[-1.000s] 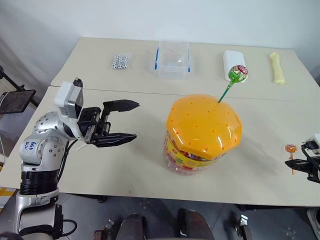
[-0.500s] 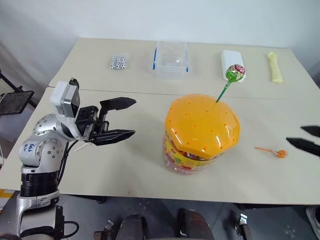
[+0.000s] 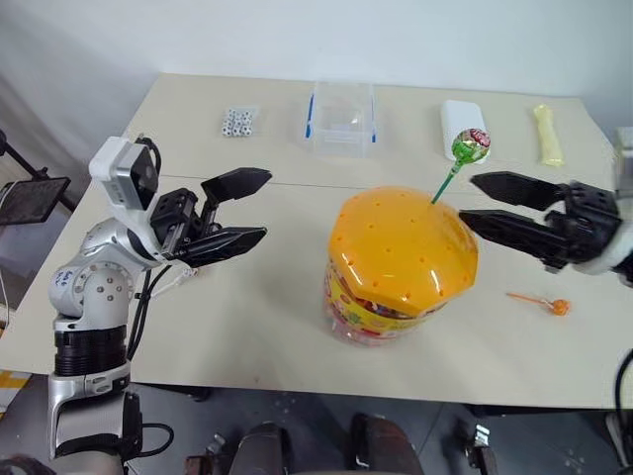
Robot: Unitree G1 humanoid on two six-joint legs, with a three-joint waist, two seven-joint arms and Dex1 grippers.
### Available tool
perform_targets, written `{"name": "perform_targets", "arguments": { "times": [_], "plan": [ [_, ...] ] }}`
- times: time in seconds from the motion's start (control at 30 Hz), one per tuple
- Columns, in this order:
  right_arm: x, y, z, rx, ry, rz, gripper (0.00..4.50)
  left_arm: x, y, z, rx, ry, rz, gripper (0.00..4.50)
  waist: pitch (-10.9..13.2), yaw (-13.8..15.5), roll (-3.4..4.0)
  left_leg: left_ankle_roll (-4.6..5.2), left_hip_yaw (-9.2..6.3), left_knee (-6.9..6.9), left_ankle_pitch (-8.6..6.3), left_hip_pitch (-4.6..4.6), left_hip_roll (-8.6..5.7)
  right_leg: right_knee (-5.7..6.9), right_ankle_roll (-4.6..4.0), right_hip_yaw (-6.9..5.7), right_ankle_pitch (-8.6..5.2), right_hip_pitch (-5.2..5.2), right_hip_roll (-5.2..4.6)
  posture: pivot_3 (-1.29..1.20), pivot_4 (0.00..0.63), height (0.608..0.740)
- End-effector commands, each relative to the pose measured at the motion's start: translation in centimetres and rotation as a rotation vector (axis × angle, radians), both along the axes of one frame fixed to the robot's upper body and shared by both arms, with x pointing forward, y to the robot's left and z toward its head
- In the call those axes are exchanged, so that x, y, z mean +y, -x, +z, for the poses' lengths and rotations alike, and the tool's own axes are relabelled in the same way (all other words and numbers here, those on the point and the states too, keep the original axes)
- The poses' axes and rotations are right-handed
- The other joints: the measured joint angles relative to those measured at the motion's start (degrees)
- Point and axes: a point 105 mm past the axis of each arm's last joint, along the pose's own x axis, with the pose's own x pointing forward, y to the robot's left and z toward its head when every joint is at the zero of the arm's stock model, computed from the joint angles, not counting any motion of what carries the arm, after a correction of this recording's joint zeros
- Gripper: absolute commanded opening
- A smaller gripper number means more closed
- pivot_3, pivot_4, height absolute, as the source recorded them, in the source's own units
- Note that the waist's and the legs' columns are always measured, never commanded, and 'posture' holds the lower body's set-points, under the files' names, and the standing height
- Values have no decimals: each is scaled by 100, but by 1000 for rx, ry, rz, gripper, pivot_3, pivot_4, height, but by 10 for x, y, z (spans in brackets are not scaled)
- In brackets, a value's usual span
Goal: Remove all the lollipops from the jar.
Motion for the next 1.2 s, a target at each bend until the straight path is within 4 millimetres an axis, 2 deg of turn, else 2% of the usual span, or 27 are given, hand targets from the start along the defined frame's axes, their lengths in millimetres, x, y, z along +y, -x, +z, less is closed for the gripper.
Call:
{"name": "perform_targets", "arguments": {
  "times": [0.03,0.23,0.33,0.63,0.73,0.87,0.93,1.0,1.1,1.17,1.2],
  "plan": [
    [12,8,12,-24,-14,61,3691,-2,4,8,-52,11,-10,4500,0,4,0,-1,-3,0,0,-3,0,0,0,-6,0,0,0,0,150,740],
    [17,2,7,-7,-4,69,3691,-5,4,8,-58,22,-9,4500,0,-1,-1,-2,-7,1,-1,-10,0,-3,0,-17,0,0,-2,0,150,740],
    [18,0,6,-9,-4,64,3136,-6,3,9,-62,28,-8,4500,0,-2,-1,-2,-6,6,-1,-10,0,-2,0,-17,0,0,-2,0,150,740],
    [18,-5,9,-37,-27,52,27,-9,4,10,-65,44,-16,4500,0,-3,-1,-2,-7,7,-1,-11,1,-2,0,-18,0,0,-2,0,150,740],
    [17,-5,15,-64,-55,53,9,-9,4,10,-69,44,-15,4500,0,-6,0,-2,-7,7,-1,-11,1,-2,0,-18,0,-1,-2,0,150,740],
    [10,1,40,-142,-169,56,9,-10,5,15,-95,39,-12,4500,0,-6,-1,-2,-5,7,-1,-11,1,-2,0,-18,0,-1,-2,0,150,740],
    [-9,1,60,-192,-232,-16,9,-11,6,18,-105,32,-28,4500,0,1,0,-2,-5,8,-1,-11,1,-1,0,-18,0,-1,-2,0,150,740],
    [-27,1,68,-197,-230,-88,9,-12,9,17,-113,14,-43,4500,0,19,0,-2,-11,13,-1,-17,1,-1,0,-21,0,-1,-2,0,150,740],
    [-76,-5,55,-76,-87,-331,9,-16,8,5,-213,-123,-26,4500,0,54,-1,-1,-28,16,-2,-42,-1,-7,1,-36,1,-9,-4,0,150,740],
    [-111,-8,39,26,12,-514,9,-16,6,0,-266,-202,-19,4500,1,59,-2,-1,-30,18,-2,-55,-2,-11,1,-46,1,-14,-4,0,150,740],
    [-128,-9,24,87,96,-608,9,-16,6,-2,-265,-215,-23,4500,1,42,-3,0,-29,18,-2,-57,-2,-17,2,-49,1,-14,-4,0,150,740]
  ]
}}
